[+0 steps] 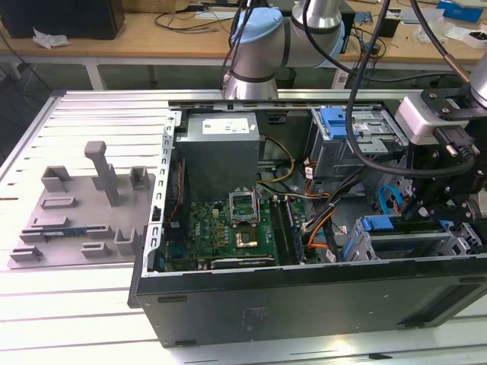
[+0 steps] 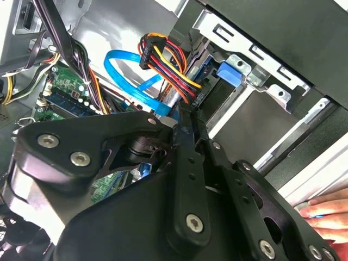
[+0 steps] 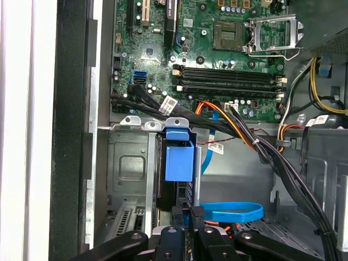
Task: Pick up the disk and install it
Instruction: 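Insert the second disk wire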
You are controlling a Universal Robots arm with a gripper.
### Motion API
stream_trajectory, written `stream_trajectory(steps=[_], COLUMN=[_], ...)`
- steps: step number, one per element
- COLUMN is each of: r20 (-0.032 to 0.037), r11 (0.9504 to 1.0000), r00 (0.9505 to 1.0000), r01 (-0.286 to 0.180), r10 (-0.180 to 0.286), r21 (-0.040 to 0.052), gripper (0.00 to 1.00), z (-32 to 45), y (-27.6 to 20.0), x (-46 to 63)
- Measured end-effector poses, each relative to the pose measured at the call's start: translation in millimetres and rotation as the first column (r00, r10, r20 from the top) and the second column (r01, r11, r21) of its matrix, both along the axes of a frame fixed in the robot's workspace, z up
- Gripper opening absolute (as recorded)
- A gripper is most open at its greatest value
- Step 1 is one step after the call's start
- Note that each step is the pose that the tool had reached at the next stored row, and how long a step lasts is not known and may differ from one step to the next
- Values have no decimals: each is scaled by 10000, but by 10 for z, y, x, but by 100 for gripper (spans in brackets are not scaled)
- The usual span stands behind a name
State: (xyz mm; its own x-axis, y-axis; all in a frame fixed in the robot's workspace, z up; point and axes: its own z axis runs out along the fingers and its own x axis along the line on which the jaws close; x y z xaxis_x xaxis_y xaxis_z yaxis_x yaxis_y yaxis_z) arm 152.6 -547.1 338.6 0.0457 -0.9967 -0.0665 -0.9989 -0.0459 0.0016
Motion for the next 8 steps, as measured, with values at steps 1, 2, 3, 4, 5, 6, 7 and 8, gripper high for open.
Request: stream_trajectory(steps=[1, 2, 3, 4, 5, 6, 7, 8], r20=[-1, -2, -1, 0, 0, 0, 0, 0], r11=[10000, 10000, 10000, 10000, 10000, 10000, 10000, 10000], r00=[10000, 10000, 10000, 10000, 10000, 10000, 10000, 10000], r01=[0, 1, 1, 1, 1, 1, 0, 0], r10=[0, -1, -1, -1, -1, -1, 0, 0], r21=[1, 10, 14, 3, 2, 2, 1, 1], gripper=[16, 16, 17, 23, 30, 30, 30, 30], z=[0, -1, 2, 17, 31, 45, 75, 108], y=[0, 0, 0, -1, 0, 0, 0, 0], x=[0, -1, -1, -1, -1, 0, 0, 0])
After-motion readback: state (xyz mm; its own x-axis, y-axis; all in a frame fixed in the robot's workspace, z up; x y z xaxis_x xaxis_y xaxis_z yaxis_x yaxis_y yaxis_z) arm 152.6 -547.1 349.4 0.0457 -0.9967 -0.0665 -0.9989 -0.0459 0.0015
